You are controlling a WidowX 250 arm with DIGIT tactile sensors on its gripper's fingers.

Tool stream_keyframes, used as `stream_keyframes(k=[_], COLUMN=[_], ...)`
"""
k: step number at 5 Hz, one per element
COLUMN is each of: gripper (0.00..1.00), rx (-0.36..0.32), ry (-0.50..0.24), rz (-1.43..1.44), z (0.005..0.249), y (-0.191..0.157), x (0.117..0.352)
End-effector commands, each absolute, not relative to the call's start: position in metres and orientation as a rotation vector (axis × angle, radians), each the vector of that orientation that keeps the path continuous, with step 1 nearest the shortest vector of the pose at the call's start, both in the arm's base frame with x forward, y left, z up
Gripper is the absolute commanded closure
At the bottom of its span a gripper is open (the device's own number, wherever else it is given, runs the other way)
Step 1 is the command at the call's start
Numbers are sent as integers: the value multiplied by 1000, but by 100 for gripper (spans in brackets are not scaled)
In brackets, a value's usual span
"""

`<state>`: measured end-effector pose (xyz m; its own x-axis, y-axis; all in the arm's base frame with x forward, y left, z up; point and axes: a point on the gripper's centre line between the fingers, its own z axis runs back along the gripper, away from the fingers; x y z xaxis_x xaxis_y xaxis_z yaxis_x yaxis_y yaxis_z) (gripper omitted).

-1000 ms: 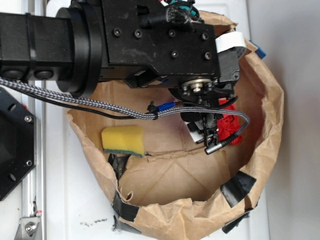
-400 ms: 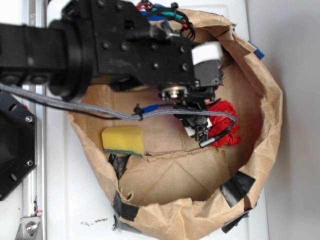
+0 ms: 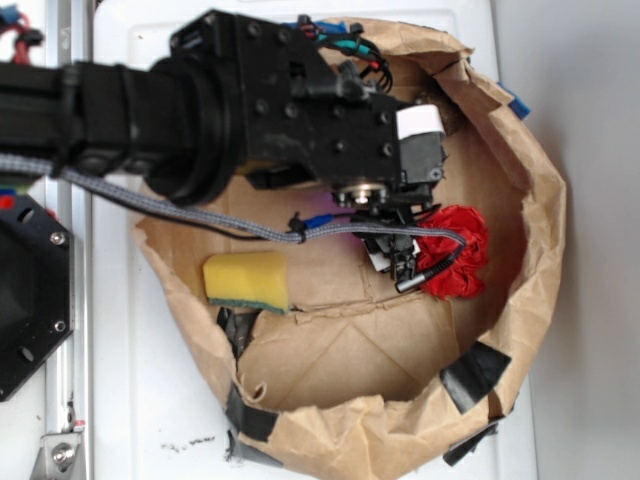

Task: Grab the shell.

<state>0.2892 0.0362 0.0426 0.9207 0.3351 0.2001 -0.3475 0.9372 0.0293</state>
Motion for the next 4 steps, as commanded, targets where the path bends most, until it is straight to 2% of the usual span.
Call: stream_keyframes(k=[1, 3, 4], gripper=[0, 0, 100], rx=[89, 103, 91], ry=[-236, -229, -236], rz=[383, 390, 399], z=[44, 40, 41], y=[53, 54, 54], x=[295, 299, 299])
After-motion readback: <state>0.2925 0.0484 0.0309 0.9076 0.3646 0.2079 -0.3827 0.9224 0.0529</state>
